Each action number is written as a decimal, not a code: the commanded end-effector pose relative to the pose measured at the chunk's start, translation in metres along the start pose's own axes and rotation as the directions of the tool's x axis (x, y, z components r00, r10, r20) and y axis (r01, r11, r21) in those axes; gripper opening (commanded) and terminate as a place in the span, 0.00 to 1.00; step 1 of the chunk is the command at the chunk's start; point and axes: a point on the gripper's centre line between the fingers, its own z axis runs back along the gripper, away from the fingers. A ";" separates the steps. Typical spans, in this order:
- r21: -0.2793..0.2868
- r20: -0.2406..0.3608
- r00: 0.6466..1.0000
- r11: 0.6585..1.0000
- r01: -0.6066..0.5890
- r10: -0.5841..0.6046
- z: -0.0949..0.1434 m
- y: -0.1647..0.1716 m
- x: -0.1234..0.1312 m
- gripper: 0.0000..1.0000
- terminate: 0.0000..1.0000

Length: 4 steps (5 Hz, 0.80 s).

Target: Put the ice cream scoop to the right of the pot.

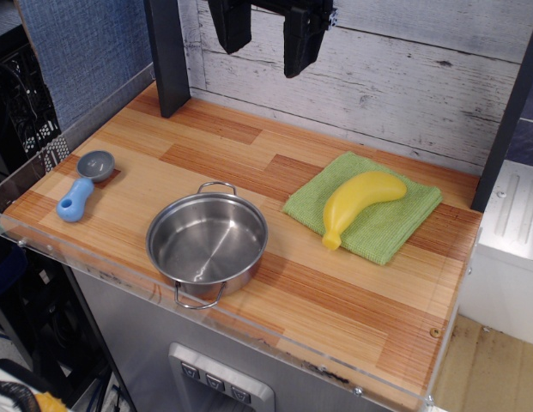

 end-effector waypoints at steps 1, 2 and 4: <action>0.000 0.000 1.000 1.000 0.000 0.000 0.000 0.000 0.000 1.00 0.00; 0.022 -0.017 0.999 0.999 -0.043 0.043 -0.005 0.037 -0.015 1.00 0.00; 0.071 -0.017 0.996 0.993 -0.091 0.092 -0.012 0.104 -0.056 1.00 0.00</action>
